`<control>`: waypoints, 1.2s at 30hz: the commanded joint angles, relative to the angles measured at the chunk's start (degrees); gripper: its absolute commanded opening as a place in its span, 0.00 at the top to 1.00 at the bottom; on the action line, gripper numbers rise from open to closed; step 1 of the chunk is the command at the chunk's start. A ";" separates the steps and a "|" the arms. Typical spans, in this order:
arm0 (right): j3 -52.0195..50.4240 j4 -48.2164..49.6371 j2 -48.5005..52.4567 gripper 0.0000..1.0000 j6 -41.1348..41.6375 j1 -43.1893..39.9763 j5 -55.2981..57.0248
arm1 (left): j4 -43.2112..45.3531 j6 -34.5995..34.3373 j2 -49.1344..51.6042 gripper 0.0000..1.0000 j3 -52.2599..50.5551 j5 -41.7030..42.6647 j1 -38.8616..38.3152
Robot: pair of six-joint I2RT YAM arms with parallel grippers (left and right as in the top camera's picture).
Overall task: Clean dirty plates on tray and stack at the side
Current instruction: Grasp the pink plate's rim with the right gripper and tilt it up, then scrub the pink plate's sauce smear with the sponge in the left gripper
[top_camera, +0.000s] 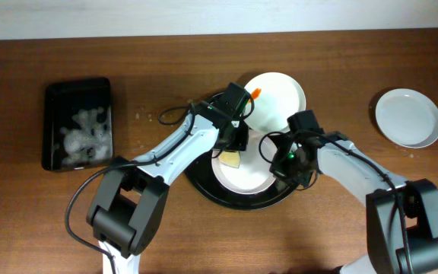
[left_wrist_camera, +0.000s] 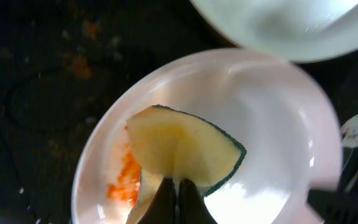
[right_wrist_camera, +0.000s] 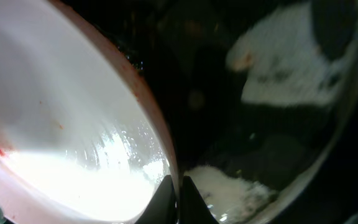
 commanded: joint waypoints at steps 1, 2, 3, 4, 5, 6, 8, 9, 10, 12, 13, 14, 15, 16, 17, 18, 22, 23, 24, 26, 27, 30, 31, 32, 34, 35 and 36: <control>1.46 0.31 0.94 0.96 -8.00 -1.14 7.13 | -1.38 2.05 -1.97 0.99 1.14 2.40 0.07; 1.49 1.16 0.94 0.96 -10.99 -1.14 7.52 | -1.46 2.80 -1.97 1.00 1.11 3.28 0.04; 1.49 1.95 0.94 0.96 -13.99 -1.11 7.52 | -1.36 3.78 -1.97 1.00 1.11 4.09 -0.09; 1.49 2.34 0.94 0.96 -15.47 -1.07 7.56 | -1.31 4.90 -1.95 1.00 1.11 4.57 -0.33; 1.49 2.49 0.94 0.96 -16.17 -1.07 7.52 | -1.33 5.22 -1.95 1.00 1.09 4.59 -0.50; 1.49 2.49 0.94 0.96 -16.46 -1.07 7.52 | -1.29 5.68 -1.92 1.00 1.05 4.61 -0.83; 1.49 2.51 0.94 0.96 -16.52 -1.07 7.52 | -0.59 5.68 -1.86 1.00 0.74 4.76 -1.57; 1.49 2.69 0.94 0.96 -16.52 -1.07 7.54 | 0.02 5.66 -1.68 1.00 0.61 5.11 -1.97; 1.49 2.78 0.94 0.96 -16.52 -1.07 7.54 | 0.74 5.66 -1.31 1.00 0.50 5.22 -2.51; 1.49 2.89 0.94 0.96 -16.52 -1.07 7.52 | 1.66 5.38 0.09 1.00 0.46 5.18 -3.32; 1.49 2.84 0.96 0.96 -16.52 -1.07 7.52 | 1.97 4.55 0.90 1.00 0.46 5.18 -3.48; 1.49 2.84 0.94 0.96 -16.52 -1.07 7.50 | 2.21 3.63 1.86 1.00 0.46 5.18 -3.58; 1.49 2.84 0.94 0.96 -16.52 -1.07 7.52 | 2.36 2.69 3.06 1.00 0.46 4.96 -3.61; 1.49 2.84 0.94 0.96 -16.52 -1.07 7.52 | 2.34 2.05 4.02 1.00 0.46 4.94 -3.58; 1.49 2.73 0.94 0.96 -16.52 -1.07 7.52 | 2.12 1.22 4.81 1.00 0.46 4.72 -3.45; 1.49 2.64 0.94 0.96 -16.52 -1.07 7.52 | 1.42 0.22 5.49 1.00 0.46 4.26 -3.26; 1.49 2.08 0.94 0.96 -16.50 -1.09 7.56 | -1.97 -1.95 5.88 1.00 0.46 -3.65 -2.89; 1.49 2.05 0.94 0.96 -16.48 -1.09 7.78 | -2.62 -2.14 5.88 1.00 0.46 -6.43 -2.75; 1.49 2.01 0.94 0.96 -16.48 -1.09 8.15 | -3.04 -2.14 5.90 1.00 0.46 -8.22 -2.58; 1.49 1.70 0.94 0.96 -16.48 -1.09 8.41 | -3.65 -2.14 5.90 1.00 0.46 -12.35 -2.10; 1.49 1.53 0.94 0.96 -16.48 -1.09 8.39 | -3.93 -2.12 5.90 1.00 0.46 -13.90 -1.84; 1.49 1.16 0.94 0.96 -16.48 -1.09 8.41 | -4.31 -2.10 5.90 1.00 0.46 -17.44 -1.22; 1.49 1.14 0.94 0.96 -16.48 -1.09 8.41 | -4.46 -2.08 5.88 1.00 0.48 -19.02 -1.22; 1.49 1.14 0.94 0.96 -16.48 -1.09 8.41 | -4.68 -2.08 5.88 1.00 0.50 -20.28 -1.22; 1.49 1.09 0.94 0.96 -16.48 -1.09 8.41 | -5.66 -2.08 5.88 1.00 0.87 -22.43 -1.29; 1.49 0.92 0.94 0.96 -16.46 -1.09 8.55 | -6.49 -2.08 5.88 1.00 1.33 -23.56 -1.29; 1.49 0.70 0.94 0.96 -16.46 -1.09 8.85 | -7.48 -2.08 5.88 1.00 2.03 -24.48 -1.29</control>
